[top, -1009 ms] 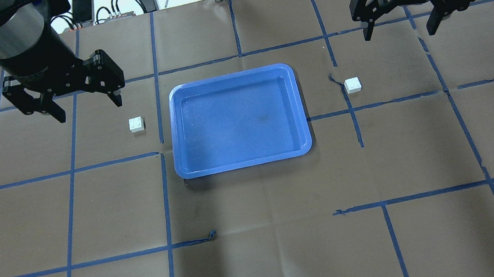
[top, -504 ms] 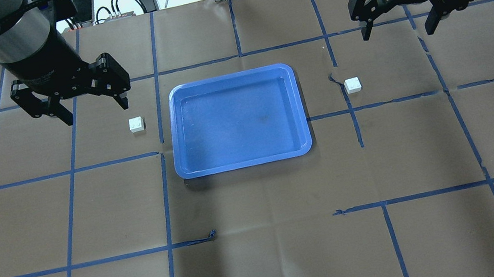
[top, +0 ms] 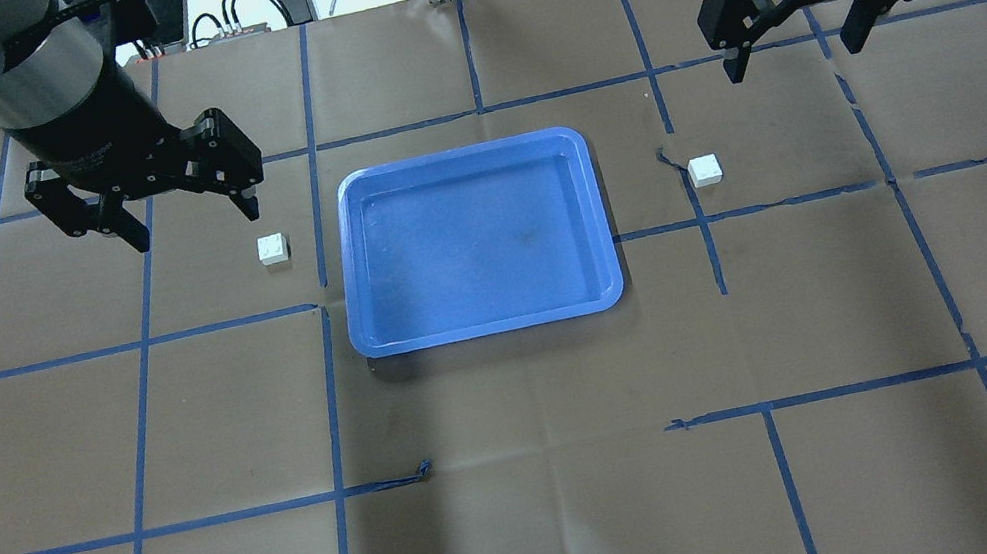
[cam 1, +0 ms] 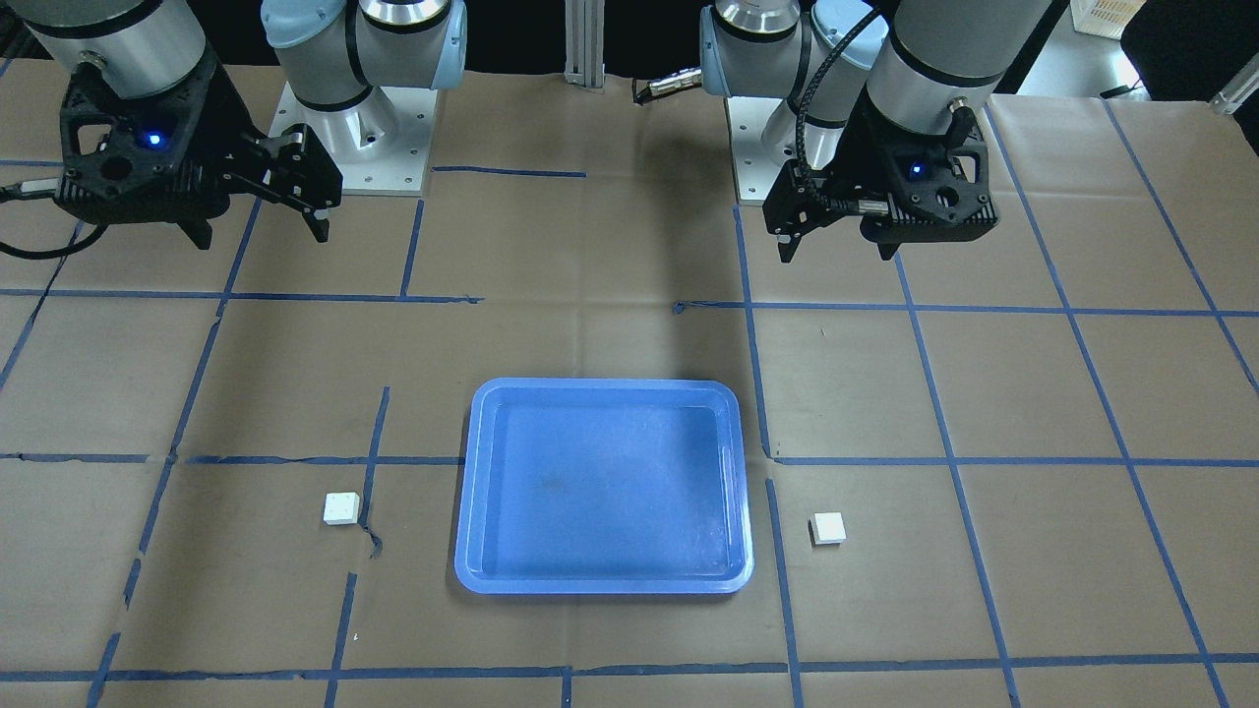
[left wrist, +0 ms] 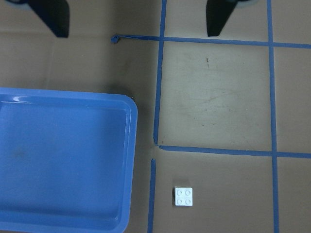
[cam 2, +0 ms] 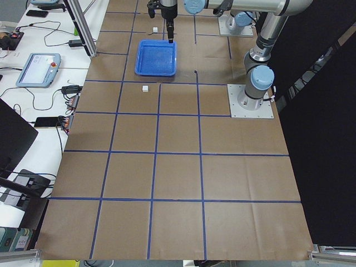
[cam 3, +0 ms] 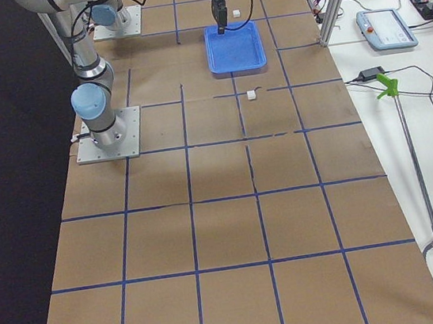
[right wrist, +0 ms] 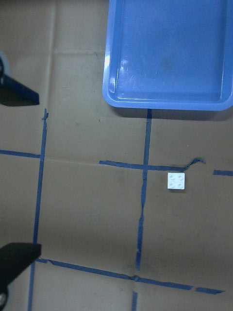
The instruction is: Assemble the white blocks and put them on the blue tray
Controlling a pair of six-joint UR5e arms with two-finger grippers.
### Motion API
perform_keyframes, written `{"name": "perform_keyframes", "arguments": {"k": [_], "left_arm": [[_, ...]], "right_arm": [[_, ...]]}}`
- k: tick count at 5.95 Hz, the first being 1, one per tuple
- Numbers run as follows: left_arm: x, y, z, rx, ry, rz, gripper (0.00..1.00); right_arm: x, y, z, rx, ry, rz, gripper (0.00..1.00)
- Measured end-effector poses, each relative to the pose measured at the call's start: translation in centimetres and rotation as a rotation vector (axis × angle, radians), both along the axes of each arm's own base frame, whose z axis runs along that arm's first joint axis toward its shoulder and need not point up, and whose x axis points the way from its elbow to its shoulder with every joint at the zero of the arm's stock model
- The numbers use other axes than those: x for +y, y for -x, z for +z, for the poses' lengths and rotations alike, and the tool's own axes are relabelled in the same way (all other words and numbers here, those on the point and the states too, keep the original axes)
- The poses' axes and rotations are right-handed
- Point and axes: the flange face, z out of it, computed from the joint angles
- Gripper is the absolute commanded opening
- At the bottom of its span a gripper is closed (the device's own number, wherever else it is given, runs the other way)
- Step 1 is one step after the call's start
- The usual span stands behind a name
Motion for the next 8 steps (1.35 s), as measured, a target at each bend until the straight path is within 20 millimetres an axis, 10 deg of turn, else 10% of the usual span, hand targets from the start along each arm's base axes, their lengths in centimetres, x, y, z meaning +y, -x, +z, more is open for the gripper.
{"name": "perform_keyframes", "arguments": {"k": [2,8], "left_arm": [[-3.5,-0.9,-3.5,-0.001,0.016,-0.023,0.99],[-11.9,-4.9,-24.2,-0.007,-0.038,0.021,0.98]], "right_arm": [[-2.2,0.2,-1.3,-0.003,0.048,0.349,1.00],[-10.1,5.9,-5.4,-0.039,0.110,1.289,1.00]]}}
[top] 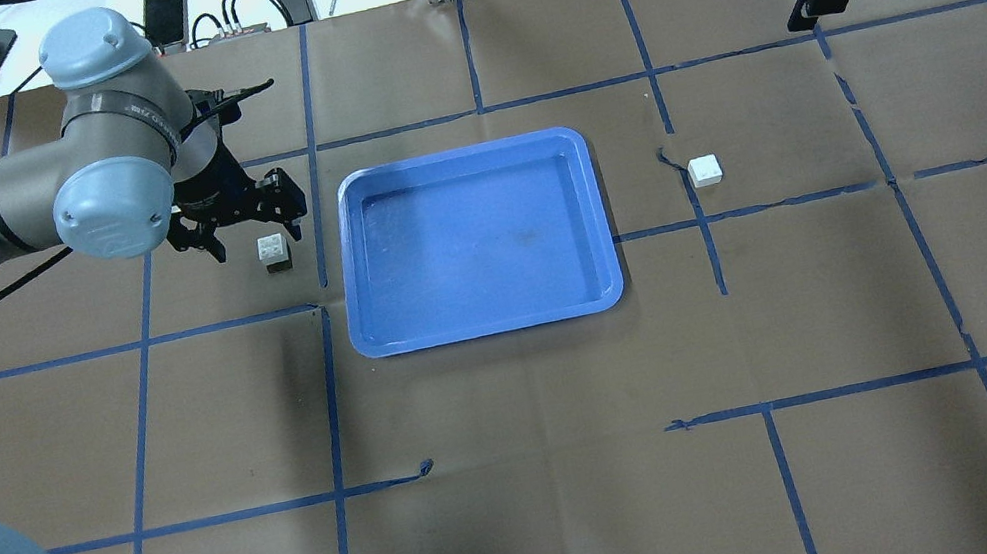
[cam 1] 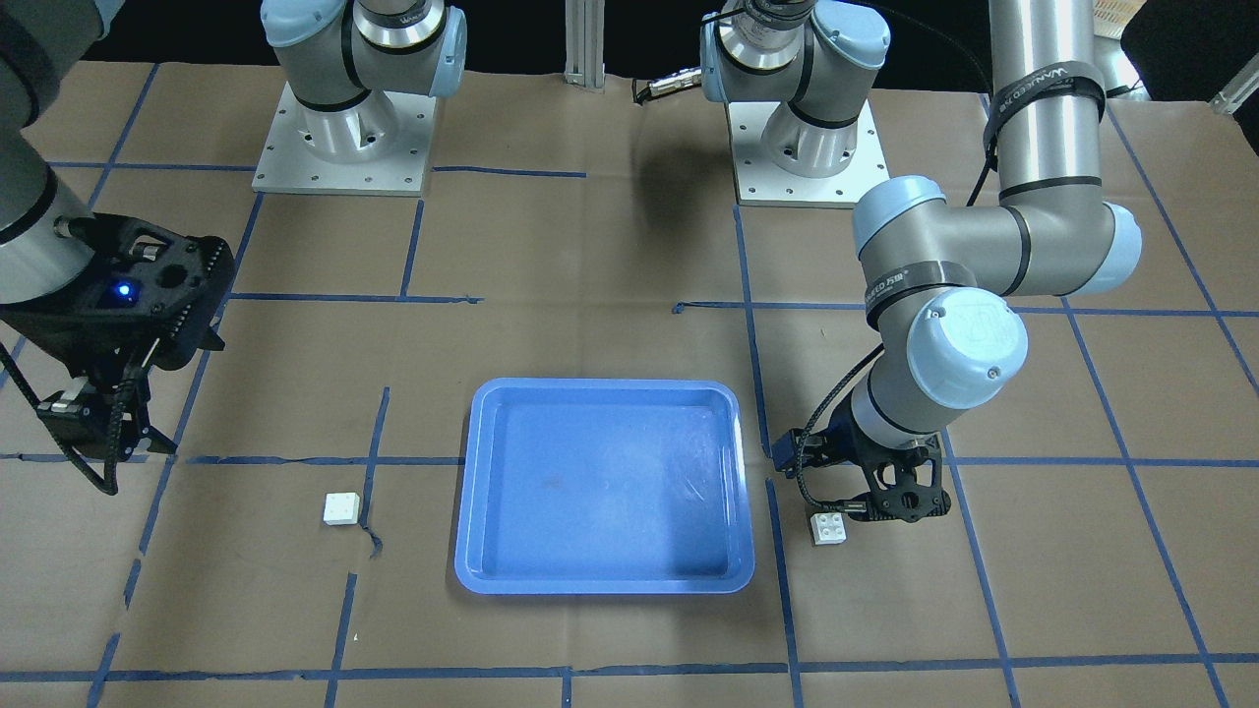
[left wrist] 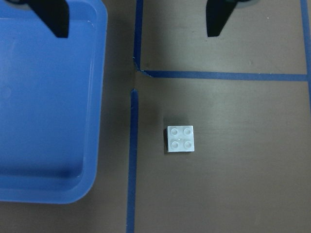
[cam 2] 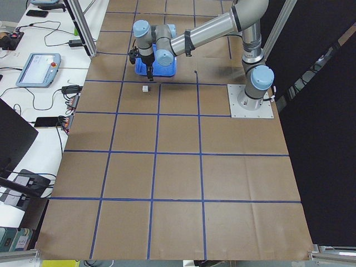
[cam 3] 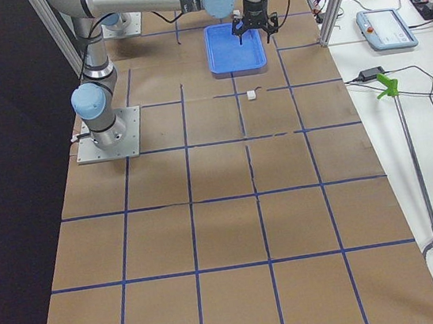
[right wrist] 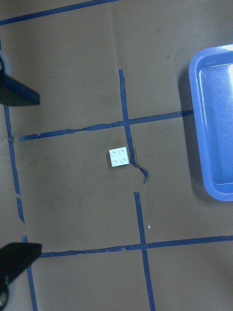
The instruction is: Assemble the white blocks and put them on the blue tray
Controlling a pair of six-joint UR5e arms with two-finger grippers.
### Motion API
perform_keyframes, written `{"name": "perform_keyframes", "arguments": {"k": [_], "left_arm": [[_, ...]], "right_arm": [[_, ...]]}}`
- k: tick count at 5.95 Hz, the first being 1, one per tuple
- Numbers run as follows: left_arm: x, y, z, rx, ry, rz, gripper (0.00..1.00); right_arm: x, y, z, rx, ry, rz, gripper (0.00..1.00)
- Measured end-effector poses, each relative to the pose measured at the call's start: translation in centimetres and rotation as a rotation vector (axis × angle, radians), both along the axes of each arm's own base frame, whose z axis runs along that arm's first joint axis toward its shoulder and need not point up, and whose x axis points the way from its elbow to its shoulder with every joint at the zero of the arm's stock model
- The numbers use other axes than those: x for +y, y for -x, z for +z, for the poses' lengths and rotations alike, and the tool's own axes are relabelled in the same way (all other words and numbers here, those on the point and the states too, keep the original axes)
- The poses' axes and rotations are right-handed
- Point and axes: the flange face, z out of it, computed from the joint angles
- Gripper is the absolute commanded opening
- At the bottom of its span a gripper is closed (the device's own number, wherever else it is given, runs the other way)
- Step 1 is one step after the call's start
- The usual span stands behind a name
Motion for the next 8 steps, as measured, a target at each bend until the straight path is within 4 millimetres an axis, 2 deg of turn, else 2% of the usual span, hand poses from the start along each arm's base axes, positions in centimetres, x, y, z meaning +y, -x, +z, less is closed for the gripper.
{"name": "perform_keyframes", "arguments": {"k": [2,3,5,7,8], "left_arm": [[-1.1,-0.4,-4.0,-0.003,0.005,0.004,0.96],[-1.5,-0.4,-4.9,-0.005,0.009,0.004,0.95],[-2.3,-1.3,-5.8,-0.006,0.010,0.014,0.93],[-2.6,-2.1,-6.7,-0.006,0.028,0.022,0.74],[-2.6,-2.1,-7.0,-0.007,0.033,0.022,0.47]], "right_arm": [[-2.1,3.6,-3.5,-0.199,-0.009,0.079,1.00],[-2.9,5.3,-6.5,-0.316,-0.015,0.108,1.00],[-3.0,6.9,-14.5,-0.540,-0.037,0.143,1.00],[-2.7,7.4,-21.6,-0.637,-0.057,0.183,1.00],[-2.3,7.3,-24.9,-0.650,-0.063,0.202,1.00]]}}
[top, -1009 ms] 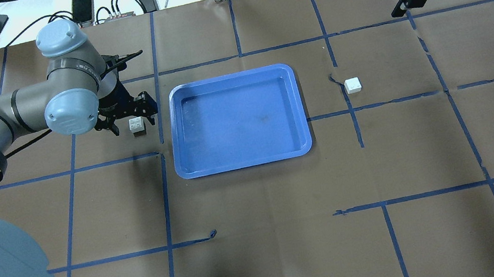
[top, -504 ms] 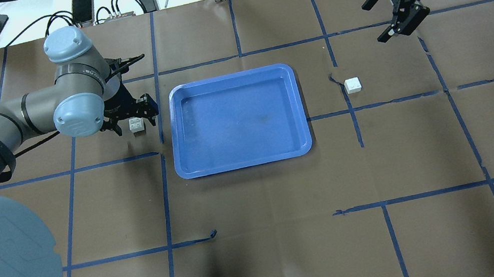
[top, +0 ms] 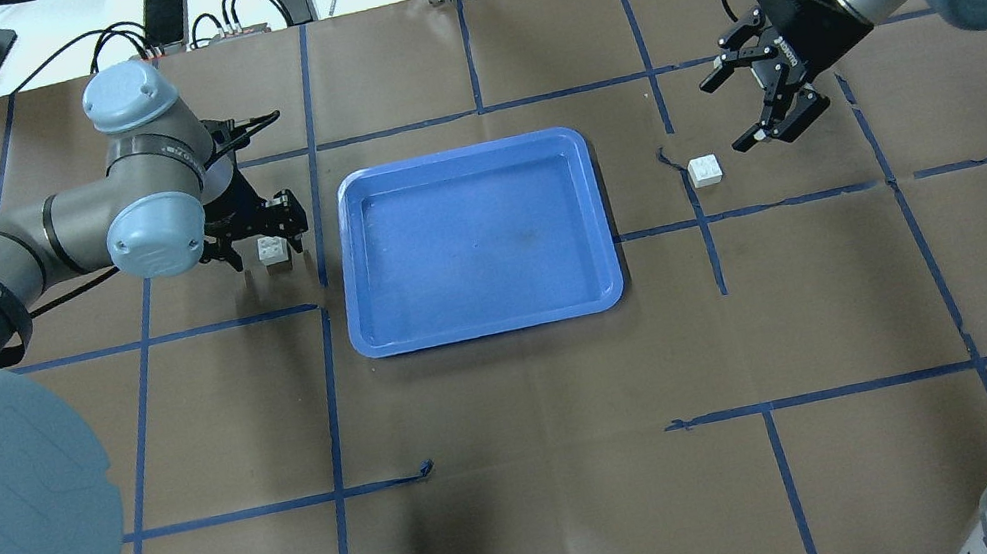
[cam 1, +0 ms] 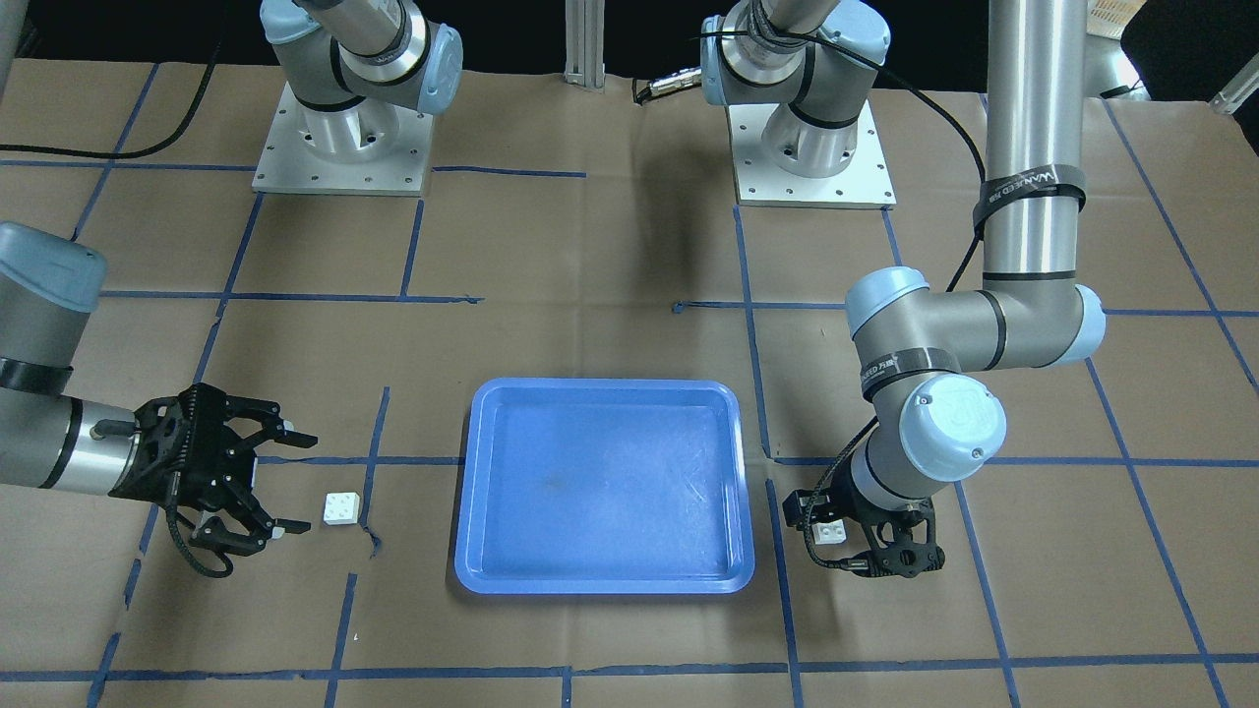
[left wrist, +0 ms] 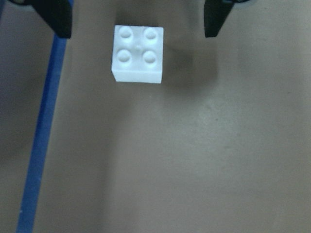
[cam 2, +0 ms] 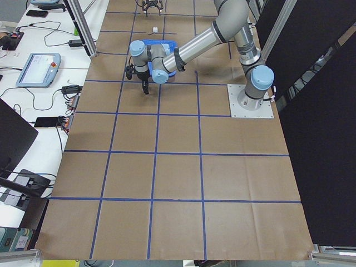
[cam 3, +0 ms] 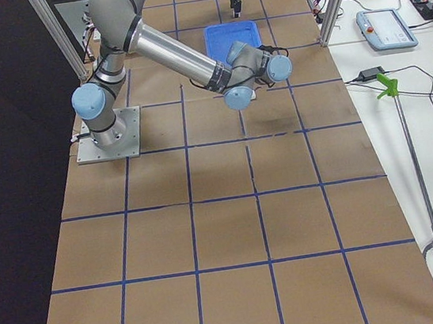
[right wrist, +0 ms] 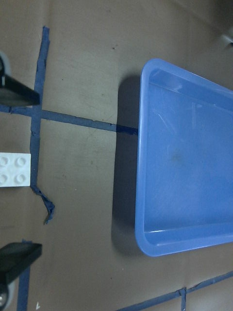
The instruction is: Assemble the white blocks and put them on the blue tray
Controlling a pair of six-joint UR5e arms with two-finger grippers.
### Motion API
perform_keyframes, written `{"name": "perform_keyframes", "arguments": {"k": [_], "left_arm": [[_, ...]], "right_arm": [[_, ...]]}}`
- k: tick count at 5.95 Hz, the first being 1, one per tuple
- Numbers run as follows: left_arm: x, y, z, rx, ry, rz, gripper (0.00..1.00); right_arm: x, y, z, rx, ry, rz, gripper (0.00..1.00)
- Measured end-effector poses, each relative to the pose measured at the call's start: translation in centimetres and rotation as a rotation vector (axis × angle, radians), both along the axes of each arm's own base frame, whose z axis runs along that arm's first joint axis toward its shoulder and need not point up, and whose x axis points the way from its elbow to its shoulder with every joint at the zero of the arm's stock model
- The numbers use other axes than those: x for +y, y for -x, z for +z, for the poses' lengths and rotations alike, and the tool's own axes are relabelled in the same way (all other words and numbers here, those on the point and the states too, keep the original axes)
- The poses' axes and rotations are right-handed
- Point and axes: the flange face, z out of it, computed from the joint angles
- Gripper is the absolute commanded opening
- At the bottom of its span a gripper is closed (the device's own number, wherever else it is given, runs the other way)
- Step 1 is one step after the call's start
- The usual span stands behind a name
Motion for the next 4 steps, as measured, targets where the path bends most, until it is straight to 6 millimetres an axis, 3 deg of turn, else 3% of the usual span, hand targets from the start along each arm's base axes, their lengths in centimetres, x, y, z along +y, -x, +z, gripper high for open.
{"name": "perform_keyframes", "arguments": {"k": [1,2,3,4], "left_arm": [[0.0,0.0,-0.1,0.000,0.001,-0.001,0.21],[0.0,0.0,-0.1,0.000,0.002,-0.003,0.07],[-0.2,0.0,0.2,0.000,0.009,-0.004,0.00],[-0.4,0.0,1.0,-0.001,0.021,-0.005,0.00]], "right_arm": [[0.5,-0.1,-2.2,-0.001,0.015,0.016,1.00],[0.8,-0.1,-3.7,0.001,0.021,0.028,1.00],[0.9,-0.1,-4.8,0.001,0.016,0.038,1.00],[1.0,-0.1,-5.5,0.001,0.010,0.044,1.00]]}}
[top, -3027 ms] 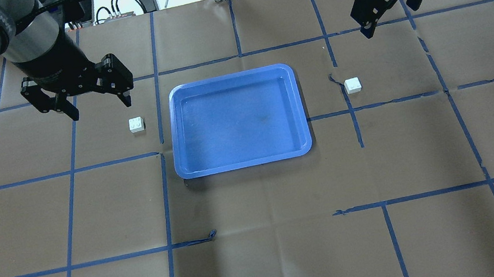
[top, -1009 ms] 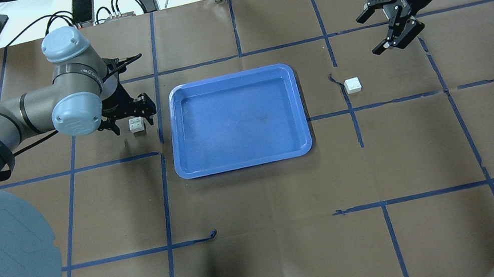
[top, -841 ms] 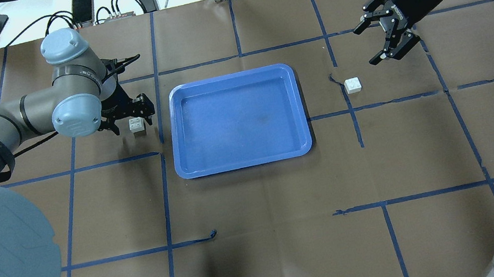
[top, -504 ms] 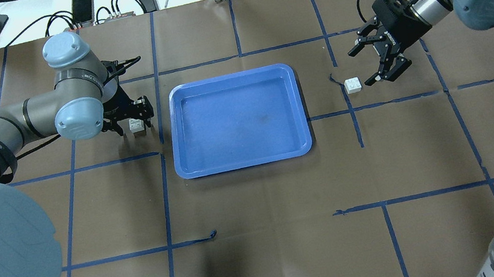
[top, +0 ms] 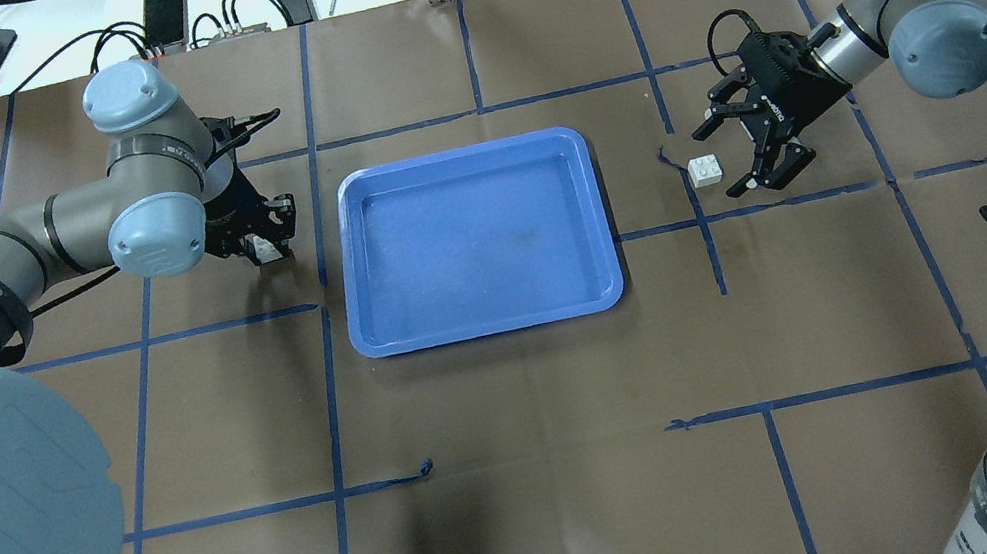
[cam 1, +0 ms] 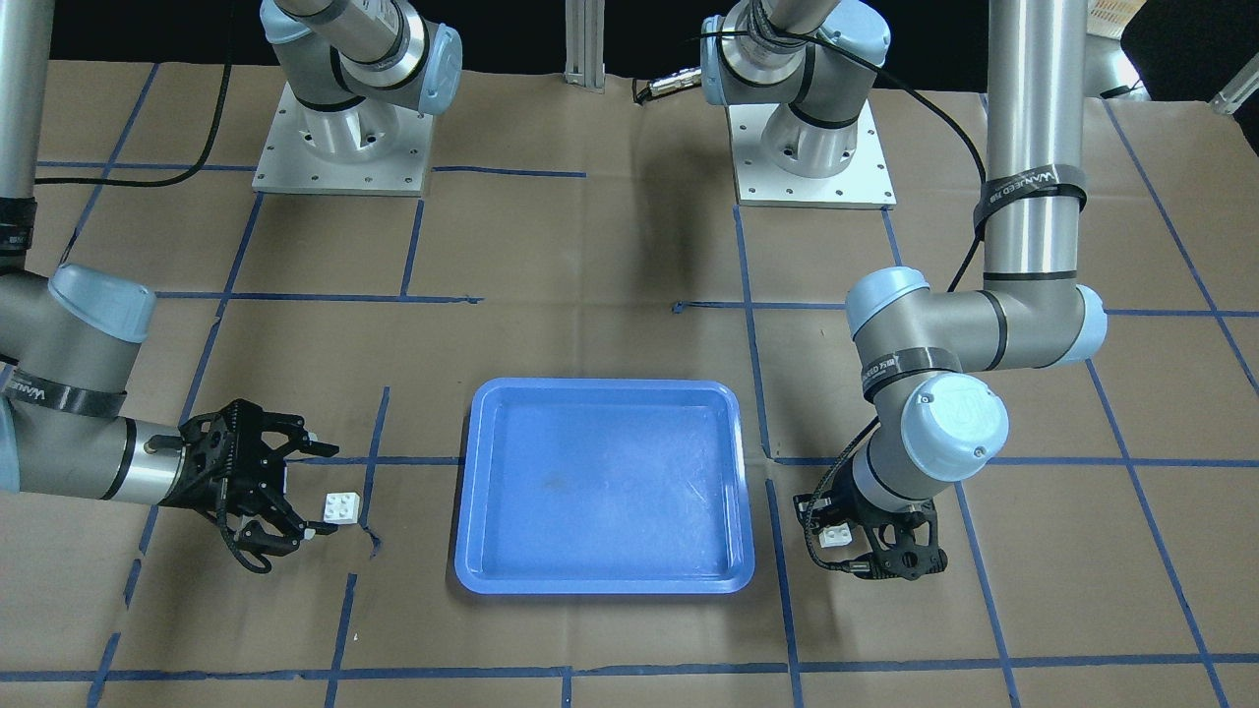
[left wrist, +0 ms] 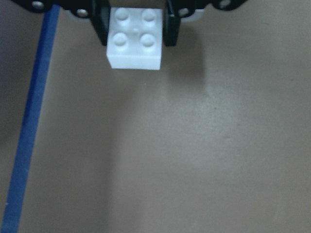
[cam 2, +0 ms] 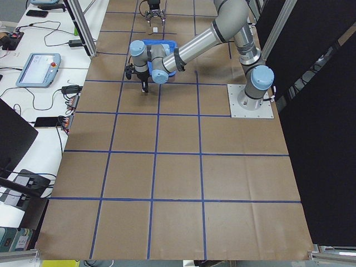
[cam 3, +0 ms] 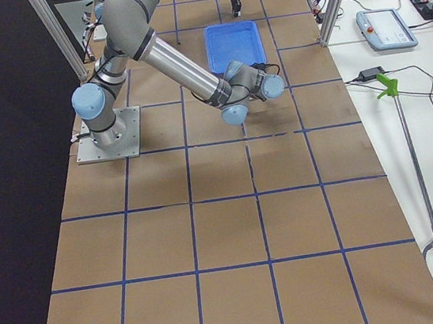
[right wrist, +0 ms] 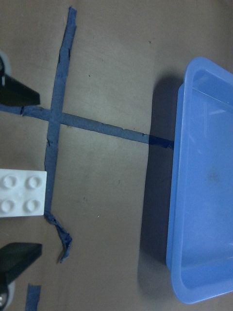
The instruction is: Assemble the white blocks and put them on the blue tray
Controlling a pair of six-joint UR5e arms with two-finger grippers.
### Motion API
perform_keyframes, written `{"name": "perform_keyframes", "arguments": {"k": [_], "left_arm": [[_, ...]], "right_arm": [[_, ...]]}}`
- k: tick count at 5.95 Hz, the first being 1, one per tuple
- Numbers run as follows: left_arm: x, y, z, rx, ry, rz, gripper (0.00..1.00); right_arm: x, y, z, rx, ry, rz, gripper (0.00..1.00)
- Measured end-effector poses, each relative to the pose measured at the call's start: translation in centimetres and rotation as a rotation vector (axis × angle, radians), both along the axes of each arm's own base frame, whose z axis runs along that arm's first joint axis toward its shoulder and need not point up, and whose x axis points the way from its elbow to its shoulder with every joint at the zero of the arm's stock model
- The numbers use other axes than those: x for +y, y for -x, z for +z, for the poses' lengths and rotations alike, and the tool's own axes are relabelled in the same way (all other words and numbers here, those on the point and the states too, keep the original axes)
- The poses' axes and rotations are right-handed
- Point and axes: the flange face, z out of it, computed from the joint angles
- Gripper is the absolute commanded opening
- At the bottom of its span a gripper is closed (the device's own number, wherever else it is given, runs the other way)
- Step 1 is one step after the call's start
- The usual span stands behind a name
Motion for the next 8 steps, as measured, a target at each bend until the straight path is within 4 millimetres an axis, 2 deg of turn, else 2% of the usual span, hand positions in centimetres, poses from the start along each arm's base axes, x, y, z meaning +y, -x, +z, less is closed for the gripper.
{"name": "perform_keyframes", "arguments": {"k": [1,2,3,4,5,6,7,8], "left_arm": [[-0.2,0.1,1.2,0.000,0.016,-0.001,0.00],[0.1,1.3,2.5,0.003,0.027,-0.018,0.00],[0.8,4.4,3.9,0.008,0.033,-0.062,0.00],[1.8,8.5,4.7,0.009,0.039,-0.102,0.00],[3.2,13.2,4.7,0.007,0.036,-0.140,0.00],[5.2,18.6,4.6,0.004,0.033,-0.203,0.00],[7.2,22.4,4.3,0.001,0.021,-0.250,0.00],[8.3,23.9,3.6,-0.001,-0.003,-0.302,0.01]], "right_arm": [[0.0,0.0,-0.4,0.000,-0.005,0.002,1.00],[0.1,0.0,-0.7,-0.001,-0.011,0.003,0.95],[0.0,0.1,-1.1,-0.002,-0.017,0.001,0.78],[0.0,0.1,-1.2,-0.004,-0.019,-0.001,0.53],[-0.1,0.1,-1.2,-0.003,-0.013,-0.002,0.40],[-0.2,0.2,-1.1,0.002,0.001,-0.001,0.38],[-0.4,0.2,-1.0,0.007,0.013,-0.001,0.38],[-0.6,0.4,-0.6,0.011,0.024,-0.004,0.38]]}}
